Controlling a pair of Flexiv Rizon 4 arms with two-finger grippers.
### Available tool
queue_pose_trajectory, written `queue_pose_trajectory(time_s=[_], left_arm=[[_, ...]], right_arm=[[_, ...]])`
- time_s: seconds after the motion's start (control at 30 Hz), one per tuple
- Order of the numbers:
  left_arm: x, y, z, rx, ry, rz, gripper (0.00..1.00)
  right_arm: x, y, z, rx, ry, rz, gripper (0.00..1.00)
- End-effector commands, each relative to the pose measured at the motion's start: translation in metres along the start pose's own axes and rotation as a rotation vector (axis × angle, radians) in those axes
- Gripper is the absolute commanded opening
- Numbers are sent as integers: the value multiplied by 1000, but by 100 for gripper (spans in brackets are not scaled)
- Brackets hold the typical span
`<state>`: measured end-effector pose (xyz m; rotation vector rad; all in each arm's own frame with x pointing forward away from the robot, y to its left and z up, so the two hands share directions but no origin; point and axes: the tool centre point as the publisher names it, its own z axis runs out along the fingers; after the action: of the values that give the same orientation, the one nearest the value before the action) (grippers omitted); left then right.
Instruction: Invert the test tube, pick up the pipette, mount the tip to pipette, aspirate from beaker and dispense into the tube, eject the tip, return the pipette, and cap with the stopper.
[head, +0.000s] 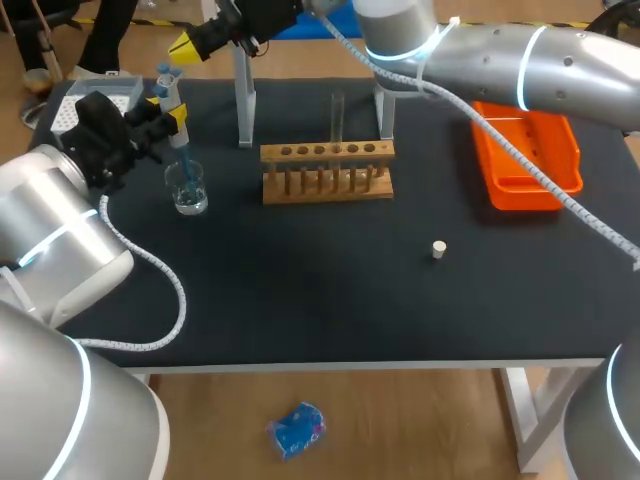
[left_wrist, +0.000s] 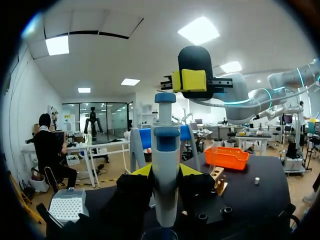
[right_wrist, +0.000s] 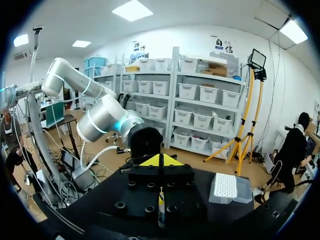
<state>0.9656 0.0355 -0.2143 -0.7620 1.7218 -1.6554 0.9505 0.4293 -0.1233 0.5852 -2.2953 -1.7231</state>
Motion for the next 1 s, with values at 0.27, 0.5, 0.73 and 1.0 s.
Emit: queue_pose_trajectory(time_s=[0.27, 0.5, 0.73, 1.0], left_arm=[[2, 0, 1, 3, -8, 0, 0], [2, 0, 1, 3, -8, 0, 0], [2, 0, 1, 3, -8, 0, 0], [2, 0, 1, 3, -8, 0, 0]], right_arm=[[-13, 0, 10, -8, 36, 2, 0], [-14, -3, 15, -17, 50, 9, 0], [-18, -3, 18, -24, 58, 9, 0], [-19, -5, 19, -18, 59, 14, 0]])
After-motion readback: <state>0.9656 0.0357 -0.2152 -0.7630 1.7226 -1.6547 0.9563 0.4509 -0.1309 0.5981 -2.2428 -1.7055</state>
